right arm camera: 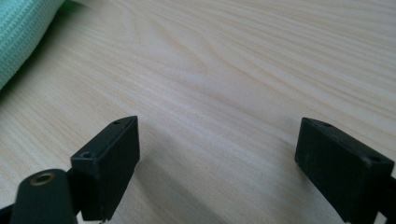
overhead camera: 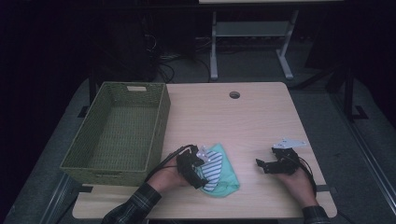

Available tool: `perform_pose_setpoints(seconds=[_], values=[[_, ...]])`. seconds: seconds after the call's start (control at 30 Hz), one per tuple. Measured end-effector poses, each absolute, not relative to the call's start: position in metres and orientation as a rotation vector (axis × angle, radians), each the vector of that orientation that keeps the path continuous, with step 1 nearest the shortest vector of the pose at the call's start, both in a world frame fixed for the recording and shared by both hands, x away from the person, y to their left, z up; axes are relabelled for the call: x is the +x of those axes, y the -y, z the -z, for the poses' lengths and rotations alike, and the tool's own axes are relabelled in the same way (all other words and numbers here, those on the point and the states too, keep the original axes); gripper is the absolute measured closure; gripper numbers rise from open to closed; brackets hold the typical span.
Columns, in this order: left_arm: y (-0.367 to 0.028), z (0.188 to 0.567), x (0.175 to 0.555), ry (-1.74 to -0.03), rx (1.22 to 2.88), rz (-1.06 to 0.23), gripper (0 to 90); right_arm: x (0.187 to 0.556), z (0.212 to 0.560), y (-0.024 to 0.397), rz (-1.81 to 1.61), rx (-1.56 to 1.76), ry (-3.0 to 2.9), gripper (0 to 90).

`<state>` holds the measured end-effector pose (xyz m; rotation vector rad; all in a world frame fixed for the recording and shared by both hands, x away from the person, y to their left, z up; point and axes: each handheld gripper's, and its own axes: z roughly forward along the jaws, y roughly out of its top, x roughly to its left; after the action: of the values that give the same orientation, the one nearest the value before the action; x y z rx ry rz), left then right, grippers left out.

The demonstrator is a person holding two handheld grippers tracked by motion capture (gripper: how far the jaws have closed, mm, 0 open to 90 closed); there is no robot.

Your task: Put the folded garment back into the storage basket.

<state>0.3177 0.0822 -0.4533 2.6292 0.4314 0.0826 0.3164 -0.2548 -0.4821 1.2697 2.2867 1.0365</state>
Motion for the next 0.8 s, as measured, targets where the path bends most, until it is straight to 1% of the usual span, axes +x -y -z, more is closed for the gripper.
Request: perform_pose_setpoints(seconds=[0.03,0.13,0.2,0.27,0.5,0.6,0.8], values=[[-0.082,0.452,0.318,-0.440,2.633,-0.085,17.4,0.316,0.482,0.255,-1.035,1.269,-2.287,13.3],[-0.083,0.449,0.319,-0.442,2.641,-0.089,26.9,0.316,0.482,0.255,-1.032,1.269,-2.287,13.3],[-0.084,0.448,0.319,-0.448,2.631,-0.091,36.9,0.316,0.482,0.254,-1.028,1.265,-2.286,13.3],[-0.085,0.447,0.320,-0.448,2.626,-0.089,44.9,0.317,0.482,0.254,-1.019,1.261,-2.283,13.2],[-0.086,0.447,0.325,-0.440,2.606,-0.082,66.2,0.317,0.483,0.252,-0.996,1.269,-2.273,13.0],[-0.086,0.446,0.326,-0.445,2.604,-0.079,71.0,0.317,0.483,0.252,-0.995,1.268,-2.273,13.0],[-0.088,0.446,0.330,-0.476,2.589,-0.036,73.9,0.317,0.483,0.252,-0.994,1.270,-2.273,12.9]])
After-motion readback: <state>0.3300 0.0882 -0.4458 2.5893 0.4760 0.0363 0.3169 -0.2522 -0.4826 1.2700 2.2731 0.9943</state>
